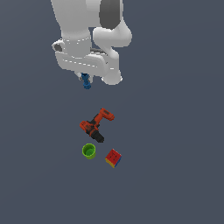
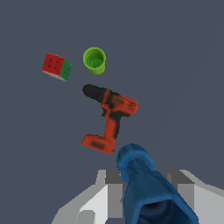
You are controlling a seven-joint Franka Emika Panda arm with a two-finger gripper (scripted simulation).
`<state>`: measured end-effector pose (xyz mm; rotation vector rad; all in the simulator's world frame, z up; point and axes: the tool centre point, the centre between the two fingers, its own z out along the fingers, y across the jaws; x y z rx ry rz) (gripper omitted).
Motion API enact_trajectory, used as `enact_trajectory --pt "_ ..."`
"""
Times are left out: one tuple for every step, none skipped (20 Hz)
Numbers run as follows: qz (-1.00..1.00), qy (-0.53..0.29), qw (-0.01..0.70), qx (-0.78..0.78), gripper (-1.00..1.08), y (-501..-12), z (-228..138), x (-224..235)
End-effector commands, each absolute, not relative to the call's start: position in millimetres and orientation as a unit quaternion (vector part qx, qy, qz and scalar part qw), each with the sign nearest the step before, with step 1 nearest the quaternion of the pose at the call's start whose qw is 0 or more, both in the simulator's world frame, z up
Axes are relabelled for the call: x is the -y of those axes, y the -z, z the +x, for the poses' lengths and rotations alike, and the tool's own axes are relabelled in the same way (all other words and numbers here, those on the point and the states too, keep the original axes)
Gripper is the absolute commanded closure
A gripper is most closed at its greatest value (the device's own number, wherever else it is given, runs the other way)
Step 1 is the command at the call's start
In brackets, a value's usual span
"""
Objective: Pick up a designated object from a clutter of objects.
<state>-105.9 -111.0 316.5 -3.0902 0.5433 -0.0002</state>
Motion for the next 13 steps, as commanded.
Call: enact_trajectory --pt "-0.985 0.000 0.002 -0.173 1.08 -332 -115 125" --pt "-0.985 0.000 0.002 -0.173 1.08 -337 -118 130" --pt "-0.985 0.000 0.001 -0.173 1.08 -342 -121 134" --pt "-0.985 0.000 0.001 -0.173 1.08 -347 -123 139" --pt "-0.985 0.000 0.001 -0.173 1.08 -351 -125 142" --pt "-0.985 0.000 0.001 -0.173 1.08 -354 -127 146" --pt "-0.985 0.000 0.001 -0.173 1.08 -357 -129 148" --pt "-0.985 0.000 0.001 -0.173 1.08 -360 -130 151" --pt "-0.985 0.000 0.001 -0.173 1.08 -362 -131 153" --pt "-0.985 0.000 0.001 -0.173 1.08 -364 -132 154" --pt "-0.985 0.000 0.001 -0.173 1.08 -365 -132 155" --pt "-0.985 0.000 0.000 -0.173 1.08 -366 -132 156" --pt "-0.985 0.000 0.000 -0.173 1.08 -366 -133 156"
